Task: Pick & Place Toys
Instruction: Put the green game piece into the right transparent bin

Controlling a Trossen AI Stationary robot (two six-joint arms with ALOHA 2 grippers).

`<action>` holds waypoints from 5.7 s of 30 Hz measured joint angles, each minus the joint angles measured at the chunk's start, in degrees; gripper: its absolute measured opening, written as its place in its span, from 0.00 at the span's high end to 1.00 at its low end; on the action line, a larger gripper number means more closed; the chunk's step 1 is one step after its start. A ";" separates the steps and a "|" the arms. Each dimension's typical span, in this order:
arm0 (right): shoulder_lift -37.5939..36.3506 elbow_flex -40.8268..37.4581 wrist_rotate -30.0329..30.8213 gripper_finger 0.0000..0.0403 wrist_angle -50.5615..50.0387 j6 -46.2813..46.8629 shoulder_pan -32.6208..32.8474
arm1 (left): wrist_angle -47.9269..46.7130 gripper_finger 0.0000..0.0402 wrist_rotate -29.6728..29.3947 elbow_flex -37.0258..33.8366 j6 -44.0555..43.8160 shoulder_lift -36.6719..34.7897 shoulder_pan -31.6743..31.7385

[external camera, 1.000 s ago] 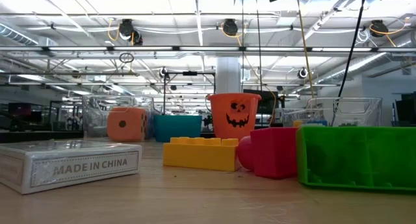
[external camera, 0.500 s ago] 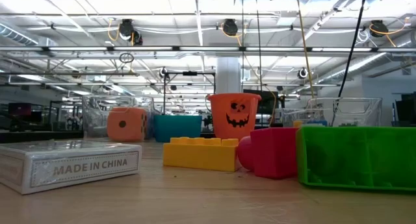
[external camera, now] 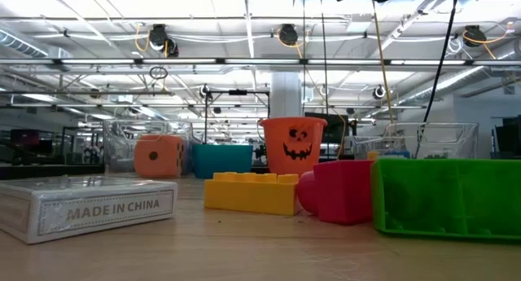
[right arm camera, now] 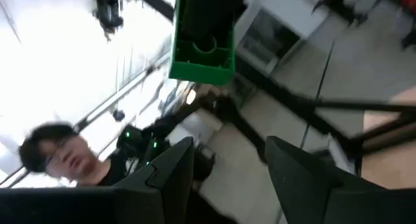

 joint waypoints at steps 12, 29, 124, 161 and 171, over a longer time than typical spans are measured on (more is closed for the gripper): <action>-0.02 0.08 23.46 0.56 4.76 -12.56 0.74 | -0.34 0.74 -0.18 0.02 -10.28 -9.28 7.38; 0.03 27.54 74.42 0.56 -34.90 -105.52 14.08 | -0.36 0.72 -4.20 0.02 -30.02 -9.42 17.84; -0.44 27.47 94.12 0.65 -46.59 -105.91 15.77 | 16.81 0.42 5.62 0.00 -34.65 6.57 19.99; -27.90 9.23 99.06 0.63 -104.85 -32.05 2.28 | 15.55 0.42 11.88 0.02 -25.43 -6.92 17.28; -33.16 -9.39 86.89 0.64 -101.61 -23.82 -5.93 | 15.64 0.42 10.90 0.02 -23.14 -6.75 11.89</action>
